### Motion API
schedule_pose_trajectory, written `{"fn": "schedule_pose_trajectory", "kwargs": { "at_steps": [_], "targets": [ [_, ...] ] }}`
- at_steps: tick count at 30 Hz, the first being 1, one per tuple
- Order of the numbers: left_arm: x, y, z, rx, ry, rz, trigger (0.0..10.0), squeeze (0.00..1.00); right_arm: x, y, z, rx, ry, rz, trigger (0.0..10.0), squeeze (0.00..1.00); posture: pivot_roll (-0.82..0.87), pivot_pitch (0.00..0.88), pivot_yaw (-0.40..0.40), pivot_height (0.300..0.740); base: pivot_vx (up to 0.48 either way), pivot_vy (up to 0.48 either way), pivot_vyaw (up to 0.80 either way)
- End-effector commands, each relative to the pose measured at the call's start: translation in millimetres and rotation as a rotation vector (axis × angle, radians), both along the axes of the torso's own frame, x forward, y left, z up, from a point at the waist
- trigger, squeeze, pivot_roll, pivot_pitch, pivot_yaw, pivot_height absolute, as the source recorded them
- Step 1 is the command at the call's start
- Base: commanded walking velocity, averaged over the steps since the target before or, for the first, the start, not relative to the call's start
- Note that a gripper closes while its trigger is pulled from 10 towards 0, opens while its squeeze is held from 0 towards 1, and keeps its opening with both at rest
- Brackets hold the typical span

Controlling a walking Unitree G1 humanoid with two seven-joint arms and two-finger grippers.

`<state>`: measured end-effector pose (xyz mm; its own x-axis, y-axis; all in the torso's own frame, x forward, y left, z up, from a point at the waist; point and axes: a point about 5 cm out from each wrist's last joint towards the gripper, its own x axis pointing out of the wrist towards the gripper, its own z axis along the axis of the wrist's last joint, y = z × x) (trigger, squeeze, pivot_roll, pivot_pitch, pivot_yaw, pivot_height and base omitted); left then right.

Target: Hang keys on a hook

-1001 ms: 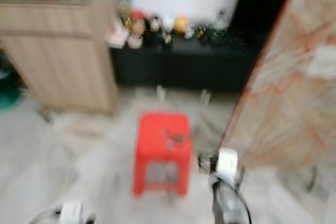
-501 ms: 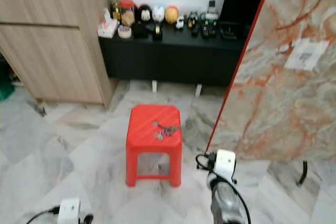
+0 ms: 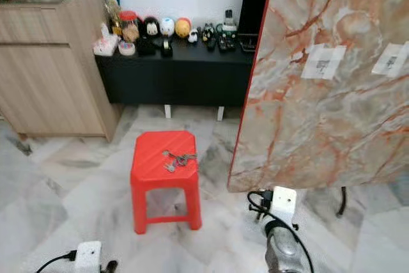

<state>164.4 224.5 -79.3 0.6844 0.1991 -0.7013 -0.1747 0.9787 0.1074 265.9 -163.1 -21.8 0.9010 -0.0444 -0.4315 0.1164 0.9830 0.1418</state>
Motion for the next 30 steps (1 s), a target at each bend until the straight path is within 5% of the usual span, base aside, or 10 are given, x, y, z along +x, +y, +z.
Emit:
{"fn": "schedule_pose_trajectory", "kwargs": {
  "at_steps": [1, 9, 18, 23, 30],
  "targets": [
    [1.5, -8.0, -1.4, -0.018, 0.004, -0.009, 10.0, 0.0, -1.9, -14.6, 0.0, -0.026, 0.001, -0.031, 10.0, 0.0, 0.06, 0.0, -0.094, 0.74, 0.0, -0.382, 0.0],
    [1.2, -7.7, -1.4, -0.015, 0.006, -0.012, 10.0, 0.0, -0.4, -14.9, 1.4, -0.031, -0.006, -0.036, 10.0, 0.0, 0.06, 0.0, -0.091, 0.74, 0.0, -0.381, 0.0],
    [-0.6, -5.3, -1.6, -0.02, 0.011, -0.034, 10.0, 0.0, 1.2, -13.4, 3.7, -0.029, -0.024, -0.034, 10.0, 0.0, 0.06, 0.0, -0.092, 0.74, 0.0, 0.0, 0.0],
    [-5.1, -7.5, -3.4, -0.017, 0.033, -0.145, 10.0, 0.0, 1.9, -14.5, 4.8, -0.034, -0.031, -0.036, 10.0, 0.0, 0.07, 0.0, -0.092, 0.74, 0.0, 0.0, 0.0],
    [-6.9, -0.3, -2.7, -0.024, 0.021, -0.063, 10.0, 0.0, 4.5, -11.0, 8.4, -0.023, -0.062, -0.018, 10.0, 0.0, 0.07, 0.0, -0.098, 0.74, 0.0, 0.0, 0.0]
  ]
}}
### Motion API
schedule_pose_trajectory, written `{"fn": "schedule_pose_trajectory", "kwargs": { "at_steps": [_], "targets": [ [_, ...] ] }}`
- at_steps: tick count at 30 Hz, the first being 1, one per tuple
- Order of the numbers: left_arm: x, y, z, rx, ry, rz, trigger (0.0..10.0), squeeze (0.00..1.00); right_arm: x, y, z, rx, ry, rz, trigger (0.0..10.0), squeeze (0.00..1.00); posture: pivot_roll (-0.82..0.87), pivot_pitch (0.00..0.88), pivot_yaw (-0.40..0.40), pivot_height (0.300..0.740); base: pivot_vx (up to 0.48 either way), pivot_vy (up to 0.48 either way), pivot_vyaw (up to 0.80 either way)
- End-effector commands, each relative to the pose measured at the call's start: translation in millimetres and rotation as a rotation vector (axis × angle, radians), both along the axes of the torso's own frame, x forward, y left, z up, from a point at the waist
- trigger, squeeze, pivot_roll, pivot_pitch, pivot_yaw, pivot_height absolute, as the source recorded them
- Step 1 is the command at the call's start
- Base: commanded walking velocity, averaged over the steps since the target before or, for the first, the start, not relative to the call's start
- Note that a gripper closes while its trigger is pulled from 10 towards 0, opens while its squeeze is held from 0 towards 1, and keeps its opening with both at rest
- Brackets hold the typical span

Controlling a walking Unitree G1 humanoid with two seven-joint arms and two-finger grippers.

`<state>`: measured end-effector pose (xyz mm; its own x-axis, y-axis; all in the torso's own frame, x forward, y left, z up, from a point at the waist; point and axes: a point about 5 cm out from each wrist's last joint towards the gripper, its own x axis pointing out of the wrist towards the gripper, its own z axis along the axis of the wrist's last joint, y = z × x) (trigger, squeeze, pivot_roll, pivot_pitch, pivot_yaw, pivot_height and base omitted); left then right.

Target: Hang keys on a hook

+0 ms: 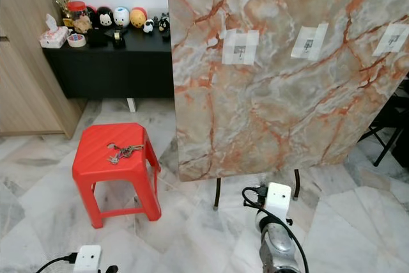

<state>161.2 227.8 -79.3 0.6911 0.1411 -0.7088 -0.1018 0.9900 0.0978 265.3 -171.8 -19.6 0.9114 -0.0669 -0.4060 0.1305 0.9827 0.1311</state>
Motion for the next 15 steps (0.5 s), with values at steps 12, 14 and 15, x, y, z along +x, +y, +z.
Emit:
{"fn": "schedule_pose_trajectory", "kwargs": {
  "at_steps": [12, 14, 15],
  "targets": [
    [-1.8, -5.1, -2.0, -0.022, 0.001, 0.024, 10.0, 0.0, 7.3, 4.2, 8.7, -0.016, -0.056, 0.046, 10.0, 0.0, 0.07, 0.0, -0.093, 0.74, 0.307, 0.0, 0.27],
    [-1.2, -5.1, -1.8, -0.021, 0.0, 0.021, 10.0, 0.0, 7.5, 3.8, 8.4, -0.003, -0.052, 0.028, 10.0, 0.0, 0.07, 0.0, -0.093, 0.74, 0.326, 0.0, 0.0],
    [-0.9, -5.1, -1.6, -0.02, -0.001, 0.02, 10.0, 0.0, 7.6, 3.6, 8.5, -0.002, -0.052, 0.028, 10.0, 0.0, 0.07, 0.0, -0.093, 0.74, 0.322, 0.0, 0.0]
  ]
}}
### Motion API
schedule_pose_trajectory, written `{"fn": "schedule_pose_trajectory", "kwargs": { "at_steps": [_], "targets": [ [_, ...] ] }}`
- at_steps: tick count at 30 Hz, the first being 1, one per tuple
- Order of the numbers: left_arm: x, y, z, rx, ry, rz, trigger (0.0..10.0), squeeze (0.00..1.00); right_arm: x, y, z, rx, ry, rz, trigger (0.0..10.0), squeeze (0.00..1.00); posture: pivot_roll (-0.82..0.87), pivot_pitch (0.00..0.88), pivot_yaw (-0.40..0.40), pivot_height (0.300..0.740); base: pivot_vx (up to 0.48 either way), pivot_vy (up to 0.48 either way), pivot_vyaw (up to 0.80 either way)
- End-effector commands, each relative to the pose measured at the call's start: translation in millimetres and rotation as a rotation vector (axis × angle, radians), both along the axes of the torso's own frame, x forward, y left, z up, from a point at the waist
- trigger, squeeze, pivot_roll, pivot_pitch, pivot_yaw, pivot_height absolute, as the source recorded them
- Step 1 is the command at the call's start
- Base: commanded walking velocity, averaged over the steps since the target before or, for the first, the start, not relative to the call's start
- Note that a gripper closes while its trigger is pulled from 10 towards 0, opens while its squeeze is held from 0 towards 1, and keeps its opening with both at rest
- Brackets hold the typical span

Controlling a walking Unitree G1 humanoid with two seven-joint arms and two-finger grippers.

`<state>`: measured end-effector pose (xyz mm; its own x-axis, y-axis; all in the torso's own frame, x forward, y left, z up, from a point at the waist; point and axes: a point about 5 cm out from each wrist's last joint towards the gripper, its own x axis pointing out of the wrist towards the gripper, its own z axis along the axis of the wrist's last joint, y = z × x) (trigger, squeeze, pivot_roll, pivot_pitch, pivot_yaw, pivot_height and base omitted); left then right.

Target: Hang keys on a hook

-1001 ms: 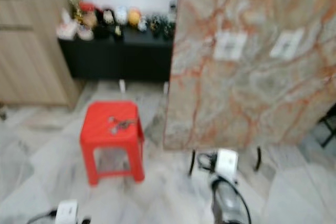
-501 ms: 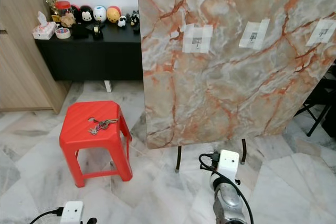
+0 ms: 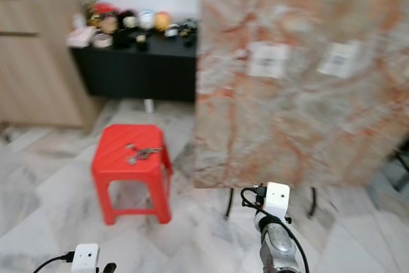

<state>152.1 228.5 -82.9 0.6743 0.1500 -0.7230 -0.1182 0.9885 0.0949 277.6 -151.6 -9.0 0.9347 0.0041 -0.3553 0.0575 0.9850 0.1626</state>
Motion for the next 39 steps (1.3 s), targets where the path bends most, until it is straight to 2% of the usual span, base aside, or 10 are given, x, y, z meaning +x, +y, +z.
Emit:
{"fn": "schedule_pose_trajectory", "kwargs": {
  "at_steps": [1, 14, 26, 29, 34, 38, 39],
  "targets": [
    [8.9, -5.4, 2.4, -0.014, -0.023, 0.002, 10.0, 0.0, -4.8, -16.4, -2.3, -0.024, 0.003, -0.038, 10.0, 0.0, 0.07, 0.0, -0.091, 0.74, 0.326, 0.0, 0.0],
    [9.2, -5.6, 2.7, -0.009, -0.027, -0.011, 10.0, 0.0, -4.1, -16.2, -1.9, -0.006, 0.004, -0.064, 10.0, 0.0, 0.08, 0.0, -0.094, 0.74, 0.317, 0.0, 0.0],
    [4.5, -7.8, 0.4, -0.018, -0.015, -0.021, 10.0, 0.0, 0.7, -18.1, 3.0, 0.01, -0.016, -0.09, 10.0, 0.0, 0.08, 0.0, -0.092, 0.74, 0.0, 0.0, 0.0],
    [4.7, -7.3, 0.6, -0.016, -0.015, -0.021, 10.0, 0.0, 7.2, -18.1, 11.4, 0.009, -0.062, -0.093, 10.0, 0.0, 0.08, 0.0, -0.09, 0.74, 0.0, 0.0, 0.0],
    [4.7, -6.8, 0.6, -0.014, -0.013, -0.022, 10.0, 0.0, 23.5, -28.6, 34.0, -0.018, -0.16, -0.172, 10.0, 0.0, 0.08, 0.0, -0.088, 0.74, 0.0, 0.0, 0.0],
    [4.8, -6.4, 0.7, -0.01, -0.013, -0.024, 10.0, 0.0, 34.0, -36.9, 49.8, -0.061, -0.217, -0.209, 10.0, 0.0, 0.08, 0.0, -0.088, 0.74, 0.0, 0.0, 0.0],
    [4.8, -6.2, 0.8, -0.009, -0.013, -0.024, 10.0, 0.0, 41.5, -41.7, 62.8, -0.101, -0.266, -0.221, 10.0, 0.0, 0.08, 0.0, -0.088, 0.74, 0.0, 0.0, 0.0]
  ]
}}
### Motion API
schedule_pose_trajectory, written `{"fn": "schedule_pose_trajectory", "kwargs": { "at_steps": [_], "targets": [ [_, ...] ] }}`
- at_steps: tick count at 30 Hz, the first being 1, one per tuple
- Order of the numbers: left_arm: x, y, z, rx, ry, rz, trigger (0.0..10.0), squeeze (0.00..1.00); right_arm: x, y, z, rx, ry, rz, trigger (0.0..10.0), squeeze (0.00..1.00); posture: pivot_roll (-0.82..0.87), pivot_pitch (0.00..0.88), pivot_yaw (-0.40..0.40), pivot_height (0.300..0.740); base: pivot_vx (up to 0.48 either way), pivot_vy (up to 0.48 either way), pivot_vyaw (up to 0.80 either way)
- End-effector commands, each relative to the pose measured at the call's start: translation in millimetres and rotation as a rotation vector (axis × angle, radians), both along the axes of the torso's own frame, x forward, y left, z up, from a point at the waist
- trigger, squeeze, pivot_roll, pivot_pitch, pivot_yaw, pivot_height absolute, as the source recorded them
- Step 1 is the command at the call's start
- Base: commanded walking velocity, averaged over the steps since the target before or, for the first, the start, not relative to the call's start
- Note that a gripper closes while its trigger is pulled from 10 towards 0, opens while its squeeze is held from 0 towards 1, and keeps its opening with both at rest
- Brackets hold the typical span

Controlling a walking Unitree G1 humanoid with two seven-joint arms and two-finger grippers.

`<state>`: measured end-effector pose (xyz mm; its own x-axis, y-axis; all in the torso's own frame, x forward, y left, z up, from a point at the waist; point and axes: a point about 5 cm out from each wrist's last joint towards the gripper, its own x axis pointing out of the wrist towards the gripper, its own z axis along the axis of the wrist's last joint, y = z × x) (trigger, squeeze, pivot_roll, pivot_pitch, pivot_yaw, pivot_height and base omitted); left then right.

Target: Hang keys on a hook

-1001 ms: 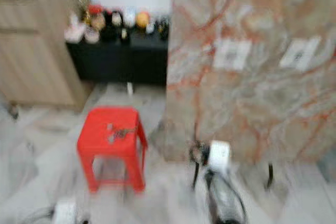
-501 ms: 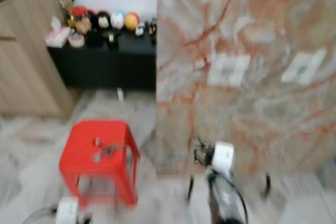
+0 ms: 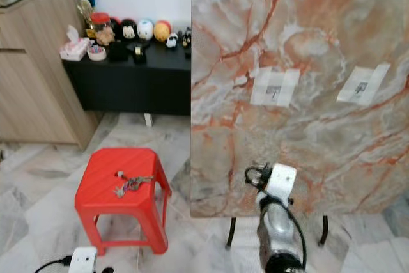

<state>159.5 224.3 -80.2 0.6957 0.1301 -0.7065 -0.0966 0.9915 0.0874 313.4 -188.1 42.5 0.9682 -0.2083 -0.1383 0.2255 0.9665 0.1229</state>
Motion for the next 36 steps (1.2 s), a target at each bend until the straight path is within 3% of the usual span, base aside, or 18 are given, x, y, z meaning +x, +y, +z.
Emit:
{"fn": "schedule_pose_trajectory", "kwargs": {
  "at_steps": [1, 4, 12, 20, 36],
  "targets": [
    [-2.5, -1.9, -1.8, -0.003, 0.012, 0.001, 10.0, 0.0, 7.6, -6.5, 14.6, -0.042, -0.057, -0.024, 10.0, 0.0, 0.08, 0.0, -0.088, 0.74, 0.0, 0.0, 0.0],
    [-1.9, -2.6, -1.6, -0.004, 0.009, -0.001, 10.0, 0.0, 15.9, -11.7, 32.5, -0.197, -0.107, -0.029, 10.0, 0.0, 0.08, 0.0, -0.085, 0.74, 0.0, 0.0, 0.0],
    [-1.4, -3.3, -1.5, -0.005, 0.006, 0.0, 10.0, 0.0, 28.0, -12.4, 66.8, -0.477, -0.227, -0.061, 10.0, 0.0, 0.08, 0.0, -0.085, 0.74, 0.0, 0.0, 0.0],
    [-1.0, -4.1, -1.4, -0.006, 0.002, 0.005, 10.0, 0.0, 34.1, -11.0, 77.6, -0.593, -0.249, -0.093, 10.0, 0.0, 0.08, 0.0, -0.087, 0.74, 0.0, 0.0, 0.0],
    [0.2, -6.3, -1.6, -0.01, 0.002, 0.011, 10.0, 0.0, 45.6, -9.2, 80.6, -0.687, -0.182, -0.07, 10.0, 0.0, 0.07, 0.0, -0.086, 0.74, 0.0, 0.0, 0.0]
  ]
}}
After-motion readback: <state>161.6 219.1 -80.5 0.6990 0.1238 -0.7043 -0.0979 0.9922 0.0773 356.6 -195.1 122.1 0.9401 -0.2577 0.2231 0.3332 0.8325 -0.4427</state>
